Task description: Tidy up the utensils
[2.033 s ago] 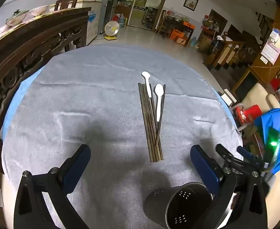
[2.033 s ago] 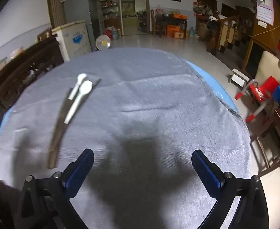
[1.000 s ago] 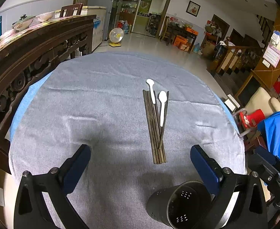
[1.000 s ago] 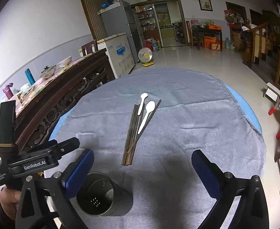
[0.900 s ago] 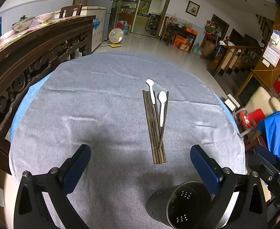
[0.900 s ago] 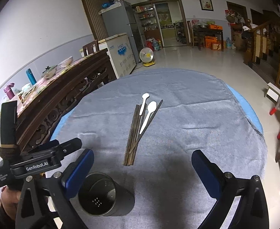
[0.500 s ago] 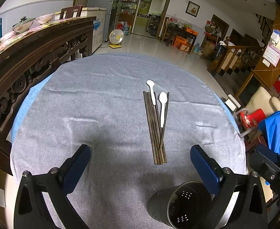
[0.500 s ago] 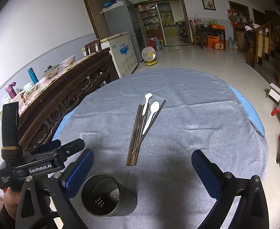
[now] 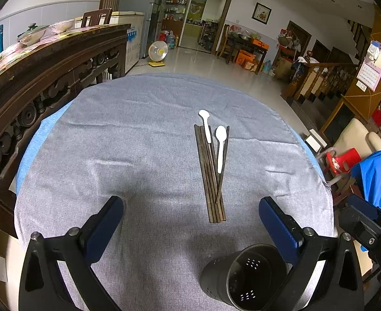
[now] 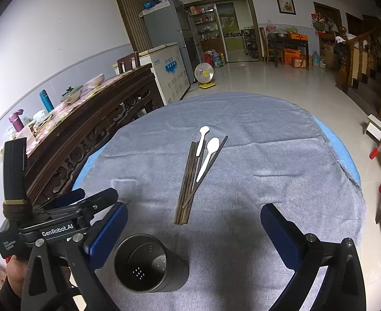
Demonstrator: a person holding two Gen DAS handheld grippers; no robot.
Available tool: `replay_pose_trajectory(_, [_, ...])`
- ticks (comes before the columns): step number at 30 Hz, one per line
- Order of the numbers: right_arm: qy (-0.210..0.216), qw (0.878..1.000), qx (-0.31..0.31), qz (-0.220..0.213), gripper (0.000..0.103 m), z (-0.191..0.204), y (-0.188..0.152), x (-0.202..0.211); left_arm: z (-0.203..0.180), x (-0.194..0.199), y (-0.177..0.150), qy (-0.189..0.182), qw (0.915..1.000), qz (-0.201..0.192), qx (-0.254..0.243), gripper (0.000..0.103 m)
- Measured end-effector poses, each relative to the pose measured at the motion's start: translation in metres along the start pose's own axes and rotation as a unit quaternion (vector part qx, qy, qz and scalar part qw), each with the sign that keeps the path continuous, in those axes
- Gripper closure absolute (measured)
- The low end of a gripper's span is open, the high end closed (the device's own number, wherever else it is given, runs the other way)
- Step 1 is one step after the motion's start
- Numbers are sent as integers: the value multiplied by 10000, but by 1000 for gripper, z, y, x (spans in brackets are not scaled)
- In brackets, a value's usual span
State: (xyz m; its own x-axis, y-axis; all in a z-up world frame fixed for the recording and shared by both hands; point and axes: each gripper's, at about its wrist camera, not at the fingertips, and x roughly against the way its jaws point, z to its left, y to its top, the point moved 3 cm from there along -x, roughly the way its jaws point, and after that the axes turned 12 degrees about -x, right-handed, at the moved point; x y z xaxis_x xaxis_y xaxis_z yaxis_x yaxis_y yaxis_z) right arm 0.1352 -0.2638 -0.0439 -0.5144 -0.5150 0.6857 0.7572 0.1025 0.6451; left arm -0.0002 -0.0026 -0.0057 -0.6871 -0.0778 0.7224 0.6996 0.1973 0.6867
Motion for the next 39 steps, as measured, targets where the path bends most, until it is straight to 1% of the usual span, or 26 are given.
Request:
replay_pose_trajectory(2, [51, 10000, 19, -19, 0, -18, -7, 11, -1, 1, 0, -1, 10000, -3, -3, 0])
replay_pose_trajectory(4, [120, 9999, 52, -22, 0, -59, -22, 43, 0, 1, -1, 10, 10000, -1, -4, 0])
replay_pose_trajectory(5, [129, 9999, 54, -25, 0, -58, -22, 47, 1, 2, -1, 4, 10000, -4, 0, 0])
replay_pose_trajectory(8, [137, 9999, 34, -28, 0, -58, -37, 40, 1, 4, -2, 2, 10000, -12, 11, 0])
replay_pose_trajectory(13, [116, 9999, 31, -21, 0, -52, -38, 43, 0, 8, -5, -8, 10000, -30, 8, 0])
replay_pose_trajectory(22, [139, 9999, 2, 39, 0, -78, -61, 46, 1, 13, -9, -18, 10000, -33, 5, 0])
replay_pose_trajectory(29, [166, 9997, 104, 156, 0, -84, -59, 51, 2, 11, -10, 28, 10000, -18, 43, 0])
replay_pose_trajectory(39, [159, 9994, 67, 303, 0, -102, -50, 51, -1, -1, -6, 23, 9999, 102, 1, 0])
